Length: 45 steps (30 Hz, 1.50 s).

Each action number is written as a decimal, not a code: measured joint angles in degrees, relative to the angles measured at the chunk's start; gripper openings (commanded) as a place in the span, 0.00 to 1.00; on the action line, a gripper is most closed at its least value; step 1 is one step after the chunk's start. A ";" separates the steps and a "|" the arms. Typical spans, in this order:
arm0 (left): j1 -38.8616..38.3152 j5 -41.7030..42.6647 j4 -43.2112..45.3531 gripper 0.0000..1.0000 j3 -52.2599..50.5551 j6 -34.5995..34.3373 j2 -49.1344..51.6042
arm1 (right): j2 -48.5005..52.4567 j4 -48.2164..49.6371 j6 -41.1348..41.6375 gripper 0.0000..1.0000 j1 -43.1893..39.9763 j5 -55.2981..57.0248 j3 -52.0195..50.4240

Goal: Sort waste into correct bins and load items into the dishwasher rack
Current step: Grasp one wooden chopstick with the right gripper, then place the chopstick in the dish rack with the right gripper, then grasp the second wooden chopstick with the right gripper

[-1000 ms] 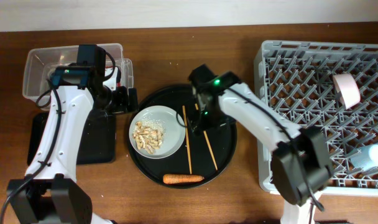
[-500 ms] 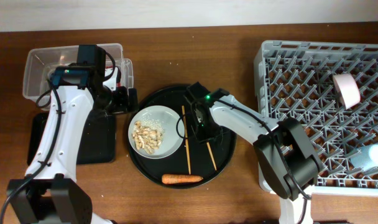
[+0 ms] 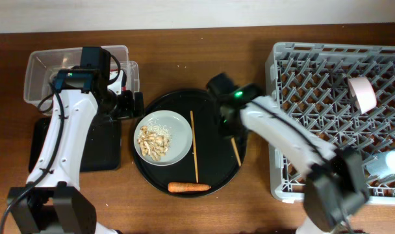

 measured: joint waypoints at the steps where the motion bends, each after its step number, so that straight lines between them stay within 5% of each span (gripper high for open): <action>1: 0.00 -0.02 0.00 0.99 0.00 0.00 0.00 | -3.69 -1.66 -0.24 0.04 -2.93 0.13 0.22; 9: 0.00 -0.02 0.04 0.99 0.00 0.00 0.00 | -9.07 -7.69 -6.25 0.04 -22.53 1.01 -2.45; 14: 0.00 -0.02 0.04 0.99 0.00 0.00 0.00 | -8.68 -2.32 -8.11 0.06 -24.28 0.96 -9.38; 21: 0.00 0.00 0.04 0.99 0.00 0.00 0.00 | -8.55 2.29 -8.83 0.33 -24.28 1.51 -14.97; 26: 0.00 -0.02 0.04 0.99 0.00 0.00 0.00 | -9.20 -4.42 -8.81 0.41 -23.98 -1.42 -2.34; 33: 0.00 0.00 0.04 0.99 0.00 0.00 0.00 | -9.22 -1.88 -7.43 0.45 -7.98 -12.41 2.03; 38: 0.00 -0.04 0.26 0.99 0.00 0.00 0.00 | 4.02 5.16 -3.37 0.48 6.84 -13.40 -1.60; 45: 0.00 0.00 0.24 0.99 0.00 0.00 0.00 | 15.15 10.21 6.10 0.47 12.11 -12.22 -1.68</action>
